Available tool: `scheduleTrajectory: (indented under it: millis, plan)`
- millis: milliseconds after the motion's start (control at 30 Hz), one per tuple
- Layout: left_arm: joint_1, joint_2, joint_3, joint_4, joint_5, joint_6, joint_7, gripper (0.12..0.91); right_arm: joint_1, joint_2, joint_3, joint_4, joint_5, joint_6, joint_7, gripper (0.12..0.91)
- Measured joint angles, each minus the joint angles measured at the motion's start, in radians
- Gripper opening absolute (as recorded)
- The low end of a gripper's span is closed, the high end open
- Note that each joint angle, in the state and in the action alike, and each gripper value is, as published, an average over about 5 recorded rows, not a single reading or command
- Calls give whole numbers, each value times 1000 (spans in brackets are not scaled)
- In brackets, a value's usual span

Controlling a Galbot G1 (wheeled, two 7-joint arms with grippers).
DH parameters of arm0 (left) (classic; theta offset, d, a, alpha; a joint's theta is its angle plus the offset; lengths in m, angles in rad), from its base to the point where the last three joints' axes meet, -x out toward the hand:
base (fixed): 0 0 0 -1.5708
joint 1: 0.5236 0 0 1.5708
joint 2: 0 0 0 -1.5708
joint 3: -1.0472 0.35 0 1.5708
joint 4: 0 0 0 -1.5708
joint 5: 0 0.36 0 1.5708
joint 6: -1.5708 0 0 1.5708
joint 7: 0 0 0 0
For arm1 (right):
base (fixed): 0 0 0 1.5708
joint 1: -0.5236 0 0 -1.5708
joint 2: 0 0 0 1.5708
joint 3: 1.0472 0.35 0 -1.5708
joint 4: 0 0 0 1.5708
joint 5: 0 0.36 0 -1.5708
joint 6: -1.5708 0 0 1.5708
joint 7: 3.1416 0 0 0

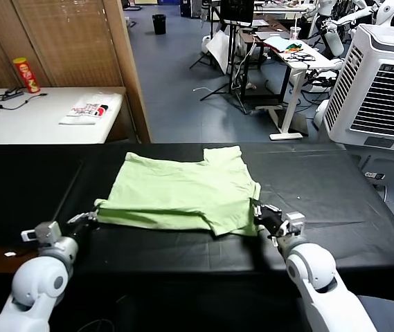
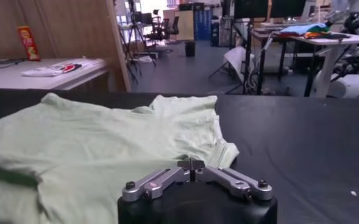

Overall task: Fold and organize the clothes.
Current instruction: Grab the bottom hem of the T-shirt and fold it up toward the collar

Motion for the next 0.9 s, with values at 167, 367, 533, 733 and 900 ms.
scheduleTrajectory:
  millis: [167,367,533,733,900]
  plan:
    - [-24,0,21,18,18,-1,2,127,4,4,0,-14,-4,1,2,121]
    - [-36,4,25,38,41,-8,2,127,9,17,0,-25,-8,2,12,121]
    - [-39,5,25,53,54,-6,2,127,9,22,3,-31,-13,2,14,121]
    - [-54,9,33,70,67,-13,6,127,10,28,6,-38,-16,2,14,121]
    - [-75,21,51,90,84,-24,13,127,12,31,8,-43,1,4,-1,121]
